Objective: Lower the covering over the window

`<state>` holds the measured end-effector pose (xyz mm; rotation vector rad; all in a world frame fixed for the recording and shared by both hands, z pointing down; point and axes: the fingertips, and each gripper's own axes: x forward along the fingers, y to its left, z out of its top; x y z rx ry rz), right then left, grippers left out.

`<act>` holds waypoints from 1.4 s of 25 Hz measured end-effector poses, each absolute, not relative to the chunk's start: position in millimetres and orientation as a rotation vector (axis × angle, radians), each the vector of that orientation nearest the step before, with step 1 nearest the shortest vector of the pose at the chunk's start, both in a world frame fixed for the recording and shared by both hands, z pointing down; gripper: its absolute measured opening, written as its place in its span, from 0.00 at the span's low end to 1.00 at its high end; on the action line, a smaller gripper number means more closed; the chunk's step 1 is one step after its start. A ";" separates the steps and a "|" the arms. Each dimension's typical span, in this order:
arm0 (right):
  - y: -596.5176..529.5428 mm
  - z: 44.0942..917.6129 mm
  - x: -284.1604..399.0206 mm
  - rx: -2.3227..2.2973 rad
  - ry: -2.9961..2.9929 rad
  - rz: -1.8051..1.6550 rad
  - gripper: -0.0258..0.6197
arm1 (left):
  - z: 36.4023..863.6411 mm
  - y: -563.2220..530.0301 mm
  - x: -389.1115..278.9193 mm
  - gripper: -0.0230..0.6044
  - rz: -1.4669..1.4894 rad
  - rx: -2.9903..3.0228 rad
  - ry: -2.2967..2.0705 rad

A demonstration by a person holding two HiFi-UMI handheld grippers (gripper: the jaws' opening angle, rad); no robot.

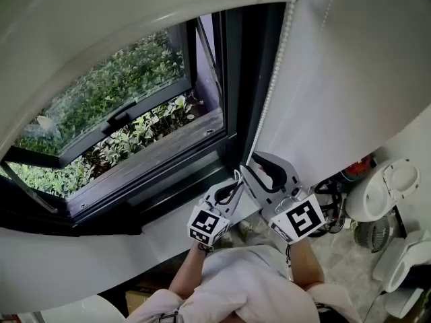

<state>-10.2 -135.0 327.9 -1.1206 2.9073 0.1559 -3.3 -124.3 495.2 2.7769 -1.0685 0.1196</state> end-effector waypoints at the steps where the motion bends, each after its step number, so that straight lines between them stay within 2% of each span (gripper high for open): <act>1: -136.6 321.8 -12.2 -1.112 2.902 0.175 0.20 | 495.3 -124.6 -2.9 0.06 0.120 2.777 -1.069; 3: -139.2 312.0 -15.3 -1.109 2.889 0.214 0.17 | 495.3 -125.0 -2.4 0.06 0.120 2.778 -1.071; 4: -140.3 309.7 -16.4 -1.116 2.884 0.228 0.08 | 495.4 -125.0 -2.3 0.06 0.120 2.777 -1.072; 6: -142.0 309.9 -17.1 -1.138 2.868 0.217 0.05 | 495.8 -124.8 -2.5 0.06 0.122 2.777 -1.077; 24: -144.5 344.1 -15.6 -1.139 2.839 -0.027 0.04 | 471.4 -120.2 1.0 0.07 0.127 2.843 -1.066; 35: -135.6 370.0 -27.9 -0.987 2.980 -0.159 0.04 | 428.0 -108.2 10.8 0.27 0.163 3.012 -0.959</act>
